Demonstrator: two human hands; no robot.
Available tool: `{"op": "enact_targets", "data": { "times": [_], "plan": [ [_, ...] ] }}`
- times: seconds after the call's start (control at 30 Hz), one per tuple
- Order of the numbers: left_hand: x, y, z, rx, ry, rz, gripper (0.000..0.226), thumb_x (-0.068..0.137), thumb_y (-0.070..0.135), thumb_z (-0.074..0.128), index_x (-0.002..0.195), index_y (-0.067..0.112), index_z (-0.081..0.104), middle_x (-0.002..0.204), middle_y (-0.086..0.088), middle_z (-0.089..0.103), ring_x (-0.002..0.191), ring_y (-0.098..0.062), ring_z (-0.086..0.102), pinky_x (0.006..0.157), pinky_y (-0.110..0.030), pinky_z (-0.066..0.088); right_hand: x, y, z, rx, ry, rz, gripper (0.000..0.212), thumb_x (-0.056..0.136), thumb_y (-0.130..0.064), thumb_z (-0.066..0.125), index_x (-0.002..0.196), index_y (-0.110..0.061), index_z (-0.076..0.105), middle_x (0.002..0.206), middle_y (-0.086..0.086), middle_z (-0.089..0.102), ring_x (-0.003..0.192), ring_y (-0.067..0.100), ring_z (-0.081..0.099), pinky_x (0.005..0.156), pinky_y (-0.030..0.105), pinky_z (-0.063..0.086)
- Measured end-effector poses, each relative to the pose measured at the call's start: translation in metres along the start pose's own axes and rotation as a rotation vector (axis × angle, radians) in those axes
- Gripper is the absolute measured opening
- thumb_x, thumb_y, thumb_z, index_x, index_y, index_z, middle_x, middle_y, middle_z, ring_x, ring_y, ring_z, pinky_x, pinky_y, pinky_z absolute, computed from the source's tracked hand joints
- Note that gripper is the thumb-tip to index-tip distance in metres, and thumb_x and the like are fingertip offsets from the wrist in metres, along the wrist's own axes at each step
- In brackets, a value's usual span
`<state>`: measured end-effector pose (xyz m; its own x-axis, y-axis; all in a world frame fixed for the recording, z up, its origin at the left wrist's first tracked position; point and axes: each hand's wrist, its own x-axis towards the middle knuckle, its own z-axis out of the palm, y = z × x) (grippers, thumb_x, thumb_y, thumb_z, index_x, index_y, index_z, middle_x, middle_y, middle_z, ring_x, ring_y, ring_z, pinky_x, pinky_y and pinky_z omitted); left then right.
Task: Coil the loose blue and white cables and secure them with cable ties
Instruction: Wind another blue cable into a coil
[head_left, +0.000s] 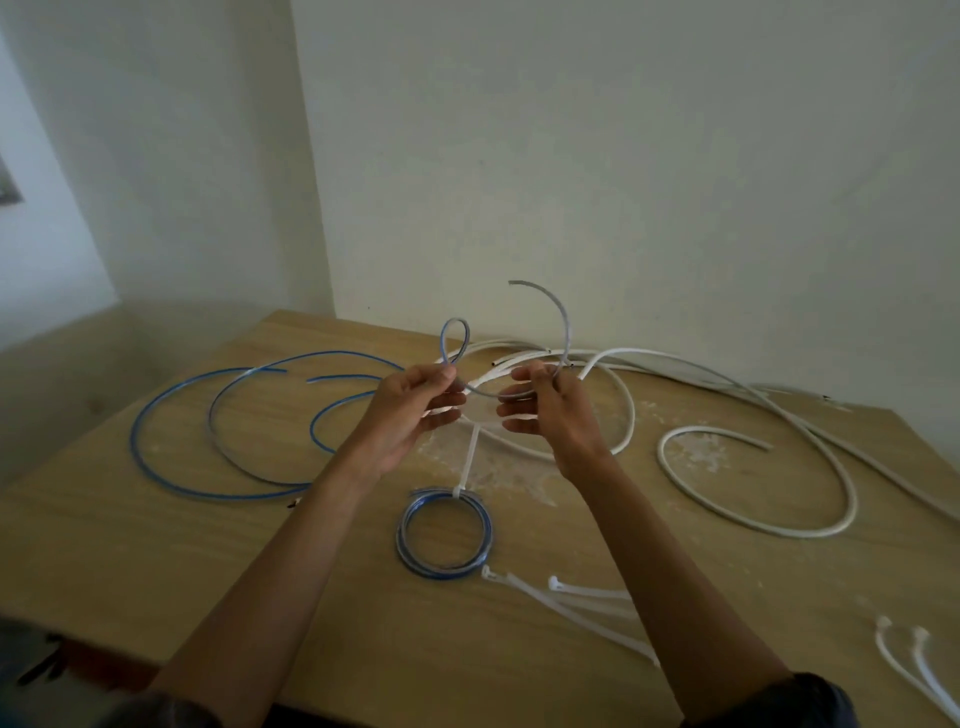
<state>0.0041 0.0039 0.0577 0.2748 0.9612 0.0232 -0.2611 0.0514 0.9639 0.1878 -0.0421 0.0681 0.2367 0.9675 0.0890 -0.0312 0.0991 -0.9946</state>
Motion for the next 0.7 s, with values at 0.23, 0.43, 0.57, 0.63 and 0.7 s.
{"op": "enact_targets", "data": {
  "times": [0.23,0.43,0.57,0.63,0.7],
  "plan": [
    [0.022,0.011,0.016,-0.16,-0.059,-0.251,0.076,0.083,0.064,0.065,0.123,0.0,0.061,0.113,-0.017,0.072,0.092,-0.026,0.072,0.074,-0.039,0.061,0.005,-0.03,-0.048,-0.134,0.038,-0.106,0.035,0.11,-0.033,0.039,0.109,-0.008,0.063,0.062,0.004,0.067,0.051,0.019,0.064,0.048,0.027,0.051],
    [0.06,0.019,0.032,-0.456,-0.058,-0.347,0.03,0.098,0.03,0.062,0.103,0.0,0.061,0.086,-0.011,0.068,0.075,-0.02,0.07,0.064,-0.032,0.062,0.007,-0.027,-0.076,-0.248,0.141,-0.178,0.036,0.111,-0.031,0.037,0.106,-0.009,0.065,0.048,0.001,0.051,0.036,0.008,0.04,0.037,0.021,0.032],
    [0.072,0.03,0.039,-0.312,-0.012,-0.254,0.03,0.105,0.02,0.051,0.077,0.009,0.055,0.071,-0.007,0.057,0.062,-0.017,0.065,0.055,-0.029,0.059,0.008,-0.01,-0.098,-0.22,0.256,-0.166,0.036,0.111,-0.03,0.036,0.102,-0.012,0.067,0.047,0.0,0.052,0.036,0.008,0.041,0.038,0.02,0.033],
    [0.075,0.042,0.048,-0.137,-0.004,-0.194,0.028,0.106,0.015,0.049,0.08,0.006,0.056,0.074,-0.009,0.061,0.065,-0.02,0.07,0.055,-0.031,0.06,0.007,-0.001,-0.104,-0.195,0.333,-0.184,0.036,0.111,-0.029,0.036,0.1,-0.012,0.066,0.047,0.001,0.052,0.036,0.006,0.043,0.038,0.02,0.034],
    [0.077,0.057,0.059,0.028,0.004,-0.109,0.024,0.105,0.007,0.05,0.082,0.002,0.054,0.08,-0.013,0.063,0.06,-0.02,0.073,0.054,-0.033,0.062,0.006,0.006,-0.105,-0.198,0.41,-0.206,0.035,0.111,-0.027,0.034,0.098,-0.015,0.065,0.046,0.0,0.052,0.036,0.005,0.044,0.039,0.019,0.036]
  ]
}}
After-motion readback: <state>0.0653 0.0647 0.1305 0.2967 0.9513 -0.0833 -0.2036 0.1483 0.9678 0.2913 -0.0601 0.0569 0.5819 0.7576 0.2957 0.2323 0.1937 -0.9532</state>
